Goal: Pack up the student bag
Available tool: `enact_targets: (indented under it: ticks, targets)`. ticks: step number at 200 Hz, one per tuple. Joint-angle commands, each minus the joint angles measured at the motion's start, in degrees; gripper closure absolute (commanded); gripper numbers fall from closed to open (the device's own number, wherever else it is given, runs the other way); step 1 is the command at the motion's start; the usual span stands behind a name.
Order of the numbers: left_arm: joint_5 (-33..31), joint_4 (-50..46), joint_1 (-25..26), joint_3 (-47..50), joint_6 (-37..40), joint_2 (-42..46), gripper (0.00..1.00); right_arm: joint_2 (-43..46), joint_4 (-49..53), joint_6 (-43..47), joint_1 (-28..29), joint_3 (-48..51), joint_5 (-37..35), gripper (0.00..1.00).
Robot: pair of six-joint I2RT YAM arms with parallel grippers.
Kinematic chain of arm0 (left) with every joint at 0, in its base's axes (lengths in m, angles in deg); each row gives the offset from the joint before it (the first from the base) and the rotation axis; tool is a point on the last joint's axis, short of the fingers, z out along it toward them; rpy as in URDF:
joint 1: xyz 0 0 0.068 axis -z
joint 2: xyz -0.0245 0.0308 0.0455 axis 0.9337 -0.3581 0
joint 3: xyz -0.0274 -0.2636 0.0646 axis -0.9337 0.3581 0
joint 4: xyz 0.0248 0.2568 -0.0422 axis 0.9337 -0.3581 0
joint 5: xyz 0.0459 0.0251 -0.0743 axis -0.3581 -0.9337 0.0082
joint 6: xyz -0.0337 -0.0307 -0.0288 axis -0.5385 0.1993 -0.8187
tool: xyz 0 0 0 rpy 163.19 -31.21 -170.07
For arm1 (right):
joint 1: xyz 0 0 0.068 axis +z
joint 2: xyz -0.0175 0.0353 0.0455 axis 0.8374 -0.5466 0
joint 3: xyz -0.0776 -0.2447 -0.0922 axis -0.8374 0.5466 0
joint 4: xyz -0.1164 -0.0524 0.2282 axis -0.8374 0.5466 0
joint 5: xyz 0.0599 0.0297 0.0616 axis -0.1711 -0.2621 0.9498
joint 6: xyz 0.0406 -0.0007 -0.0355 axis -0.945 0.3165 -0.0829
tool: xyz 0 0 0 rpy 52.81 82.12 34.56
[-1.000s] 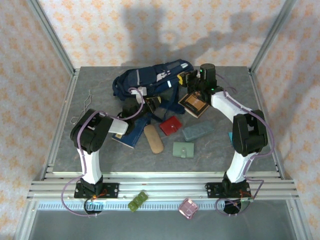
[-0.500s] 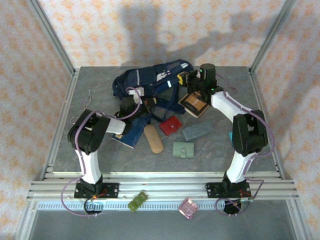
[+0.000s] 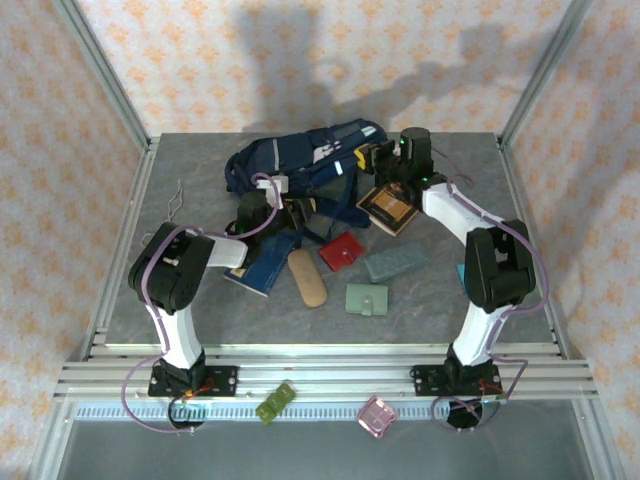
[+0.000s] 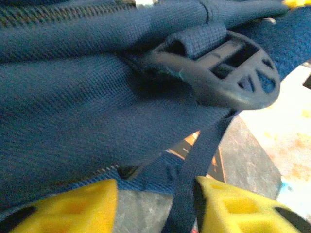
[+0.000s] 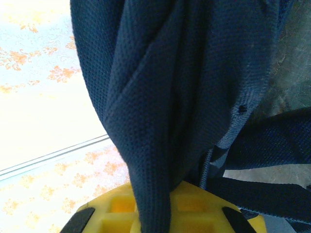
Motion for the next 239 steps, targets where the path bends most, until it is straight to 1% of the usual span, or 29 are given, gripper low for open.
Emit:
enact_targets:
  ticks: [1,32,57,76,78,81,85,101,114,122,152,163,175,186,195,208,216,231,239]
  targets:
    - [4.2,0.4,-0.9,-2.6,-0.9,-0.3,0.49,4.1,-7.3,0.6,0.4,-0.3,1.2,1.0]
    - [7.5,2.6,-1.1,-4.3,-2.9,-1.7,0.42,4.1,-6.9,0.9,0.4,-0.8,1.5,1.0]
    - [8.9,4.6,-1.2,-5.8,-5.4,-2.4,0.4,3.9,-6.8,0.9,0.4,-1.1,1.6,1.0]
    - [7.8,4.5,-1.3,-6.1,-5.0,-2.4,0.38,3.7,-6.8,0.9,0.3,-1.6,1.7,1.0]
    - [7.7,4.4,-1.3,-6.1,-5.0,-2.4,0.37,3.7,-6.8,0.9,0.4,-1.7,1.7,1.0]
    - [7.4,4.1,-1.4,-6.2,-4.8,-2.4,0.31,3.7,-6.8,0.9,0.4,-1.8,1.7,1.0]
    - [6.9,3.6,-1.3,-6.3,-4.4,-2.5,0.29,3.6,-6.7,0.9,0.5,-1.9,1.7,1.0]
    - [3.9,3.0,-1.4,-5.9,-3.8,-2.4,0.29,3.4,-6.2,1.2,0.5,-2.8,1.7,1.0]
    - [-0.3,2.2,-1.4,-5.3,-3.8,-1.9,0.29,3.2,-5.8,1.3,0.5,-3.3,1.8,1.0]
    - [-1.6,2.6,-1.4,-4.8,-3.8,-1.6,0.29,3.1,-5.8,1.3,0.5,-3.4,1.8,1.0]
    - [0.8,3.0,-1.5,-6.0,-3.8,-2.4,0.3,3.1,-5.7,1.5,0.5,-3.6,1.9,1.0]
    - [0.9,2.8,-1.5,-6.4,-3.8,-2.5,0.33,3.1,-5.7,1.5,0.5,-3.6,2.0,1.0]
    - [1.3,2.5,-1.5,-6.5,-3.8,-2.5,0.44,3.1,-5.6,1.5,0.5,-3.6,2.0,1.0]
    - [1.6,2.6,-1.5,-6.2,-3.8,-2.4,0.51,3.1,-5.4,1.7,0.5,-3.7,1.9,1.0]
    - [1.7,2.4,-1.5,-5.8,-3.8,-2.5,0.58,3.0,-5.4,1.8,0.5,-3.6,1.9,1.0]
    - [1.4,2.0,-1.6,-5.0,-2.0,-2.4,0.64,3.0,-5.4,1.8,0.6,-3.5,2.0,1.0]
    - [1.3,1.6,-1.6,-4.7,-1.5,-2.4,0.7,2.8,-5.5,1.7,0.6,-3.5,2.0,1.0]
    - [1.3,1.1,-1.8,-4.4,-1.2,-2.3,0.78,2.8,-5.6,1.6,0.5,-3.5,2.2,1.0]
    - [1.2,0.7,-1.8,-4.4,-1.1,-2.3,0.81,2.8,-5.6,1.6,0.5,-3.6,2.2,1.0]
